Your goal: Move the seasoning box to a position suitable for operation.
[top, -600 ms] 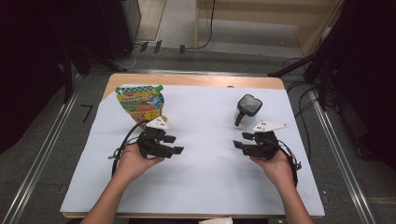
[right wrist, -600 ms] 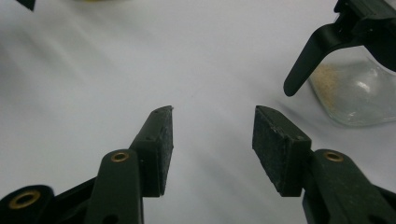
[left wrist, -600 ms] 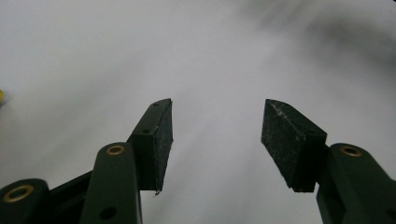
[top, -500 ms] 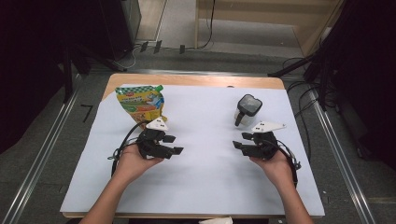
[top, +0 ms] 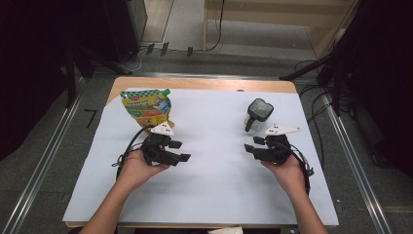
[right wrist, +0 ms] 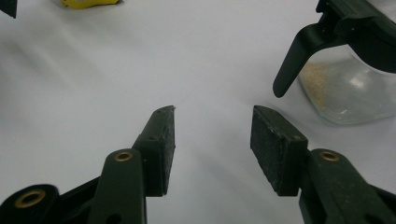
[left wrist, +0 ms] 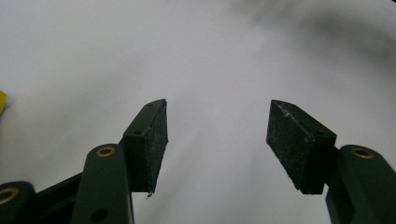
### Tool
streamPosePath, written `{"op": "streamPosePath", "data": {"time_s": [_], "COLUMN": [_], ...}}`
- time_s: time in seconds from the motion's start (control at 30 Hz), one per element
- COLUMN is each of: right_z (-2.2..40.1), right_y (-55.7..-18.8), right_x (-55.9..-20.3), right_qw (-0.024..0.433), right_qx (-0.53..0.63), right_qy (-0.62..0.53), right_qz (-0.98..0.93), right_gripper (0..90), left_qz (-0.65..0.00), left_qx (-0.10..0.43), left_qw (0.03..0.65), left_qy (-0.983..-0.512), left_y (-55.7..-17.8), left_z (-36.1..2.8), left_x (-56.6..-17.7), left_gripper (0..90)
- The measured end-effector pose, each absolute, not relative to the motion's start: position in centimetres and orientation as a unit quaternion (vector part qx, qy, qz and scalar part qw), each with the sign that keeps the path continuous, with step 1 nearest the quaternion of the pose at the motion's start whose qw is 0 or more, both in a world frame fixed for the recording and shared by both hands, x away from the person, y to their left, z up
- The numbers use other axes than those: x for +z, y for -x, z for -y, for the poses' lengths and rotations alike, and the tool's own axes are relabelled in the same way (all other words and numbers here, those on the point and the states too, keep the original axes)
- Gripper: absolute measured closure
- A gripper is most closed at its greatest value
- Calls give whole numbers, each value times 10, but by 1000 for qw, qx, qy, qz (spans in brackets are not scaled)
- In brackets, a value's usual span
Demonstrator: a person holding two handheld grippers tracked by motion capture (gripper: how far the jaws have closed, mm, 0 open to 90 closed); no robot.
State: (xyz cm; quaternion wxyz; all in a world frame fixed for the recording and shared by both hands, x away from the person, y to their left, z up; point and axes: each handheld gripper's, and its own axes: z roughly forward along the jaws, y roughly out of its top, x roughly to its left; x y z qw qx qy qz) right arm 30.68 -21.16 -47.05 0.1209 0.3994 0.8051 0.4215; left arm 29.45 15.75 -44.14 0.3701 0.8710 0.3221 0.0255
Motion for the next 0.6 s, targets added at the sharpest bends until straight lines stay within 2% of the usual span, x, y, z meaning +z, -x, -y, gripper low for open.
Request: {"op": "streamPosePath", "data": {"time_s": [0.6], "right_z": [224], "right_y": [-320], "right_x": [-470], "right_qw": [138], "right_qx": [413], "right_qy": [-422], "right_qz": [-795], "right_gripper": [599], "left_qz": [-314], "left_qx": [25], "left_qw": [382], "left_qy": [-869], "left_y": [-295], "left_z": [-160], "left_x": [-437], "left_gripper": [372]}}
